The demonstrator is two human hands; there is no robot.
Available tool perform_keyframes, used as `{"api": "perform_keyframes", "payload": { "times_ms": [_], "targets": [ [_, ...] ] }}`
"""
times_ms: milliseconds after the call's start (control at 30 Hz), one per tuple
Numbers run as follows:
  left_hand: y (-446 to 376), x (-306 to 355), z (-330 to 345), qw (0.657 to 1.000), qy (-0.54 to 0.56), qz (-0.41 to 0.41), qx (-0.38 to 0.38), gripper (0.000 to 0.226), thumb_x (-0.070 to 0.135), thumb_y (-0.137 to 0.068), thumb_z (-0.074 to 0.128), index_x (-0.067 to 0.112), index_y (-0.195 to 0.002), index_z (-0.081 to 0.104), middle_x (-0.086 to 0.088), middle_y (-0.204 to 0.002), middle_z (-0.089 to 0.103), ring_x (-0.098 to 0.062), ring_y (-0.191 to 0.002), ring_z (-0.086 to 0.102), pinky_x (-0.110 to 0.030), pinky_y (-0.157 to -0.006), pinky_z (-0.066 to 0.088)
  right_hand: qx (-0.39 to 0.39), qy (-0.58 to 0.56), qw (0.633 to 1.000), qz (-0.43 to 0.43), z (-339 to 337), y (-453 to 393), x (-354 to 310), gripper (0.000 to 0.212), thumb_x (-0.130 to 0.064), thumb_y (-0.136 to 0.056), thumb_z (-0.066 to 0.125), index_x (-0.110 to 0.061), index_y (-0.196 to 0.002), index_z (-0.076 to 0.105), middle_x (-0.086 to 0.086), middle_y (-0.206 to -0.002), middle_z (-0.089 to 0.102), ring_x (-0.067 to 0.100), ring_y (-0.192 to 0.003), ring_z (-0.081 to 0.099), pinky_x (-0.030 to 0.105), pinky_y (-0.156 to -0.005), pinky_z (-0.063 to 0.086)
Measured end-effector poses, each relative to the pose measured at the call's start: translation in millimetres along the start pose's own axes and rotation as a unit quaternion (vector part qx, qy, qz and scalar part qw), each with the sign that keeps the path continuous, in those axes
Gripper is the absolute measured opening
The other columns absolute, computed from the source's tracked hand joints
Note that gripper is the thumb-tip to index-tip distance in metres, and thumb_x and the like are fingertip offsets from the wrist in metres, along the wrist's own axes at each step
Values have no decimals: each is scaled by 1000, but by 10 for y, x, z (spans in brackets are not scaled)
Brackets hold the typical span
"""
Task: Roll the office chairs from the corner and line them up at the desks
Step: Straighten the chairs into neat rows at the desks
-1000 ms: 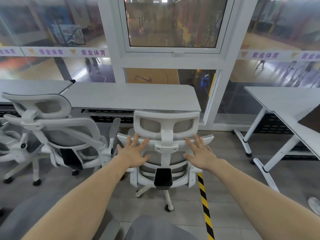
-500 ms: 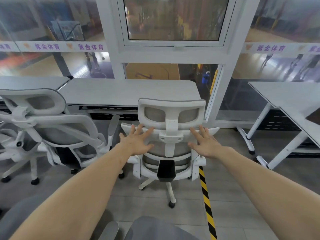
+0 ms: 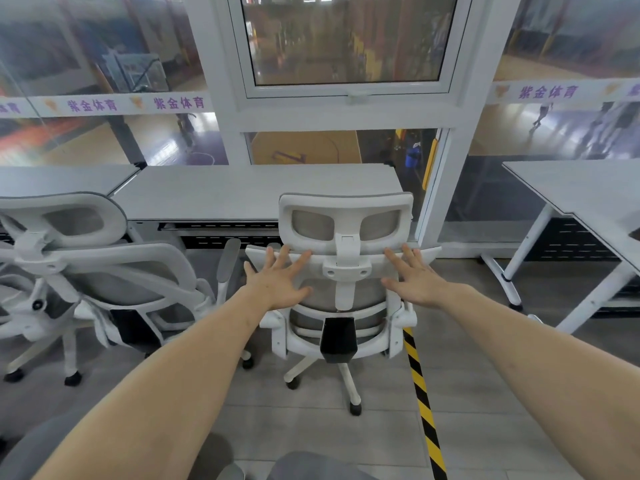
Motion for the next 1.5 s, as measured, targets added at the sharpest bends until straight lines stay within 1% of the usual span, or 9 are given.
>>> {"api": "perform_keyframes", "payload": {
  "times_ms": [233,433,533,700,900,1300,1500],
  "targets": [
    [-112,-128,-7,1000,8,-16,13,81,74,-95,40,59,-156,-12,6,-171,-19,-32,-157,-20,-77,-118,1,9,-30,999,-19,29,-184,-89,74,-57,-104,41,-47,-162,-4,-2,-170,-27,25,-154,-29,57,-127,-1],
    [-97,-150,26,999,22,-24,17,83,73,-95,41,58,-156,-13,4,-171,-20,-32,-156,-24,-76,-118,0,23,-29,999,-35,26,-252,-120,77,-58,-103,43,-47,-162,-4,-2,-170,-26,24,-154,-29,56,-126,0],
    [-127,-174,24,999,31,-23,17,83,72,-94,41,59,-155,-13,4,-171,-20,-32,-156,-25,-76,-118,-2,25,-32,999,-26,-2,-277,-116,76,-60,-102,42,-46,-162,-1,-3,-171,-23,21,-155,-27,54,-128,0],
    [-183,-274,25,999,29,-17,6,83,74,-94,42,62,-153,-15,6,-171,-22,-32,-155,-26,-76,-117,-5,40,-15,999,-17,10,-240,-196,74,-61,-102,38,-45,-163,0,-1,-172,-18,21,-157,-22,50,-128,0],
    [-146,-357,0,999,40,-21,3,80,72,-95,43,64,-153,-11,8,-171,-23,-28,-156,-26,-77,-117,-5,35,-11,999,-13,76,-216,-238,75,-65,-101,36,-47,-162,-4,-2,-171,-22,21,-156,-23,52,-128,1],
    [-164,-367,-7,999,30,-12,-12,80,74,-96,41,63,-154,-14,8,-170,-26,-29,-155,-27,-77,-117,-7,40,2,999,3,80,-200,-259,74,-66,-102,32,-46,-163,-5,-1,-171,-22,21,-156,-24,53,-127,-1],
    [-157,-391,3,999,41,-13,-14,80,70,-97,43,64,-154,-13,8,-170,-26,-27,-155,-28,-76,-117,-8,32,4,999,1,91,-210,-289,75,-69,-101,31,-45,-163,-6,-1,-171,-23,22,-156,-24,52,-128,-1]
  ]
}}
Point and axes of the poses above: each hand's wrist, its own y-axis away from the middle knuckle, its own z-axis out of the palm, x = y × z, the point moved 10 cm from there along -y, towards the middle knuckle
